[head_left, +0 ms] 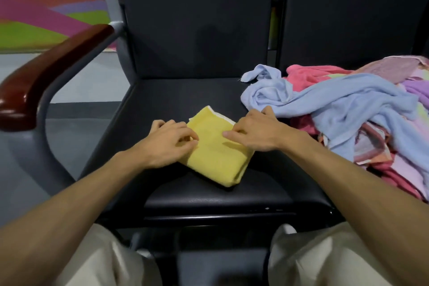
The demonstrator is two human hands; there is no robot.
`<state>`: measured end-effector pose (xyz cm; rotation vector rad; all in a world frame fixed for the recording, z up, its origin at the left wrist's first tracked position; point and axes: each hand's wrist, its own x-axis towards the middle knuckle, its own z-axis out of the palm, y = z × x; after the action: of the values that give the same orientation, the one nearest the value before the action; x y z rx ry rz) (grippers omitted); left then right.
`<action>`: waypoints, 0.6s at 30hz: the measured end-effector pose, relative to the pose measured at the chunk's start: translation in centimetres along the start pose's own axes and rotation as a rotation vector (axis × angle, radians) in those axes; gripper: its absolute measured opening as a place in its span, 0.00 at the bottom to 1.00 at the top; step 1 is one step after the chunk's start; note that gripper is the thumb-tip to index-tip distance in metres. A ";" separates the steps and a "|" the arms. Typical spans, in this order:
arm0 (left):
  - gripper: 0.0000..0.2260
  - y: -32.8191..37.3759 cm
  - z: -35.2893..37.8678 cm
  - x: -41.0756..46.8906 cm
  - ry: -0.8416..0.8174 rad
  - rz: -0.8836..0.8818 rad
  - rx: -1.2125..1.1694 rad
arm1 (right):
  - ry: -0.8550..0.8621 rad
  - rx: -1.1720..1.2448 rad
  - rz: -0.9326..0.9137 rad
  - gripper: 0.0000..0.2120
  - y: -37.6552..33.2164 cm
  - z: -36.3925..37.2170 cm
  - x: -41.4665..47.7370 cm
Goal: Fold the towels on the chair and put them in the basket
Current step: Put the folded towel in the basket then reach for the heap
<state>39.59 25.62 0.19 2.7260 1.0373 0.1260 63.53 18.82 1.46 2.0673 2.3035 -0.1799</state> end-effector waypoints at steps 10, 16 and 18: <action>0.28 -3.8 0.1 -3.4 -0.175 0.169 -0.253 | 0.254 -0.014 -0.141 0.17 -1.3 0.7 1.7; 0.24 -4.8 0.9 -3.4 -0.019 0.237 -0.226 | -0.094 0.203 -0.178 0.30 -0.4 0.6 -1.6; 0.26 -4.3 1.1 -3.4 -0.037 0.227 -0.199 | -0.098 0.169 -0.179 0.37 0.0 1.3 -2.2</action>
<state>34.42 26.25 -1.89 2.6427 0.6639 0.2034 63.68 16.49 0.37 1.8693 2.4895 -0.4861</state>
